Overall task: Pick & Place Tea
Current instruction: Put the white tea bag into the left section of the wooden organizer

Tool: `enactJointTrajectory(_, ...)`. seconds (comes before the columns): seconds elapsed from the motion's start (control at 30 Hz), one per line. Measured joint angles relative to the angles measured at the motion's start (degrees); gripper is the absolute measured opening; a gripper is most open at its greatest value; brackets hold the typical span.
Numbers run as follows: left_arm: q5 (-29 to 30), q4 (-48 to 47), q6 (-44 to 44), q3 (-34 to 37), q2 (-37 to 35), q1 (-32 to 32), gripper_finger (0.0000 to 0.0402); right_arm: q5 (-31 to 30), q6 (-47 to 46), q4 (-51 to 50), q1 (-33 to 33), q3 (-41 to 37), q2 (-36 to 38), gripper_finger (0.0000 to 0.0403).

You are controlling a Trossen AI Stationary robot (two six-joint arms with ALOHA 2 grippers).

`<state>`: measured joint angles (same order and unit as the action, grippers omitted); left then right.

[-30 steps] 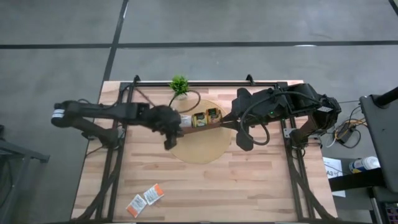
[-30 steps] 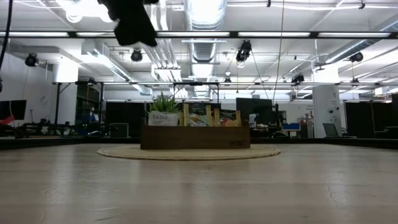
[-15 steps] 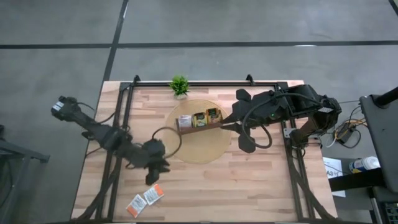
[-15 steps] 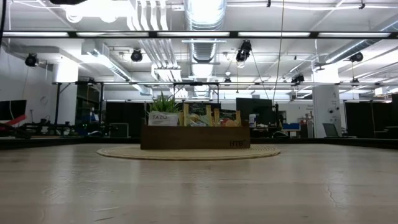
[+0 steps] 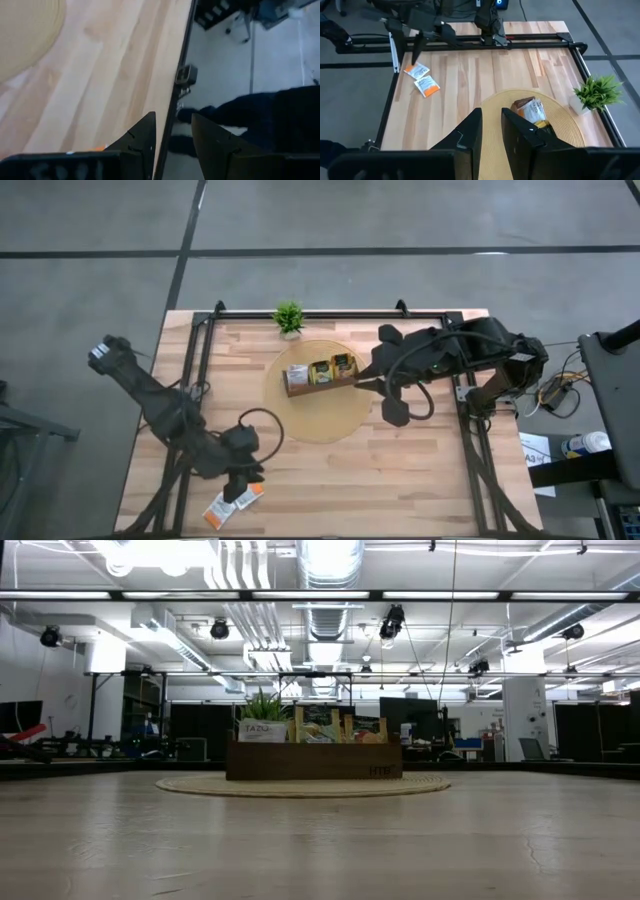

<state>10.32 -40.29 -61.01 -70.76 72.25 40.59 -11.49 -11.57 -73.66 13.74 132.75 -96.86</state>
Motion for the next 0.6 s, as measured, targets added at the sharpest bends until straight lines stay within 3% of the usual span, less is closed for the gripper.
enactJointTrajectory(0.27,-6.26,-8.34,-9.76,-2.05,3.81,5.16,0.0119,0.0,0.03,-0.01,0.0,-2.63,0.0,0.0068)
enactJointTrajectory(0.6,-14.66,-9.73,-21.31,-1.07,8.92,13.31,0.0119,-0.02,0.23,0.02,0.0,-4.93,0.0,0.0068)
